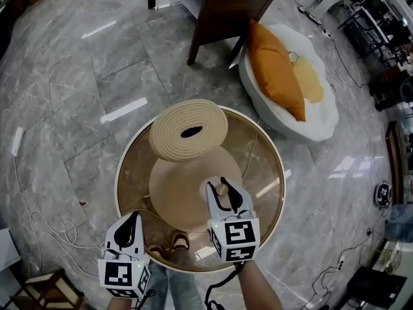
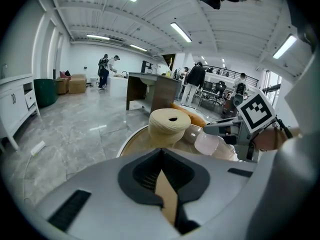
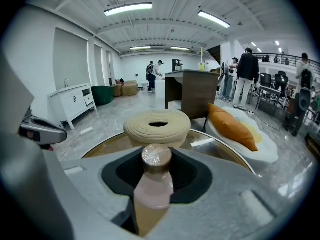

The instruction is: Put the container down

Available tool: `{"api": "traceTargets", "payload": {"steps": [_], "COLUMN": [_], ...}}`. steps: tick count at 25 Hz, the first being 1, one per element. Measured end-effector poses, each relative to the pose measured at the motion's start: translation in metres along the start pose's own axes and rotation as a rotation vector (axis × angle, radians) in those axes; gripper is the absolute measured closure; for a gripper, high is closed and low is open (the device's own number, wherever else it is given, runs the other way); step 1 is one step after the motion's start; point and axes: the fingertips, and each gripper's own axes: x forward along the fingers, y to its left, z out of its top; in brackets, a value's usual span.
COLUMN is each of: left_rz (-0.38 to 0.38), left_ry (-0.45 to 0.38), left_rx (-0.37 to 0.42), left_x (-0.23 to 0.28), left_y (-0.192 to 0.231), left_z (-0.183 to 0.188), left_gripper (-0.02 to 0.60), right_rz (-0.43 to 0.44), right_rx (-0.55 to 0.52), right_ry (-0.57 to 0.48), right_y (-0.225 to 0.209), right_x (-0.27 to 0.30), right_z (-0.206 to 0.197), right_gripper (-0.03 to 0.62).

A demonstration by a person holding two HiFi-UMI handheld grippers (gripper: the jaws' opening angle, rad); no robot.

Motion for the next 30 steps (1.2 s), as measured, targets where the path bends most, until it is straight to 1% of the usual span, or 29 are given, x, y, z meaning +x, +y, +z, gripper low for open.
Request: {"api": "traceTargets", "payload": {"steps": [4,14,30], "left_rz": [0.007,0.022,0.021], "left_ry": [0.001,0.015,0.036], "left_rx": [-0.007,-0.027,-0.048], "left_x": [0.003,0.010,0.019], "left_y": [0.002,0.007,0.003], "left_z": [0.002,-0.007,-0.017], "left_gripper": [0.577,0.577,0.577], "right_rz": [0.006,0.013,0.021], "right_rx": [-0.012,-0.024,0.014], "right_ry": [0.002,0.001,0.013], "right_y": [-0.002,-0.008,-0.014], "right_x": [0.013,0.033,0.059], "right_z": [0.005,0.011,0.006], "right_gripper": [0.461,0.461,0.461]}}
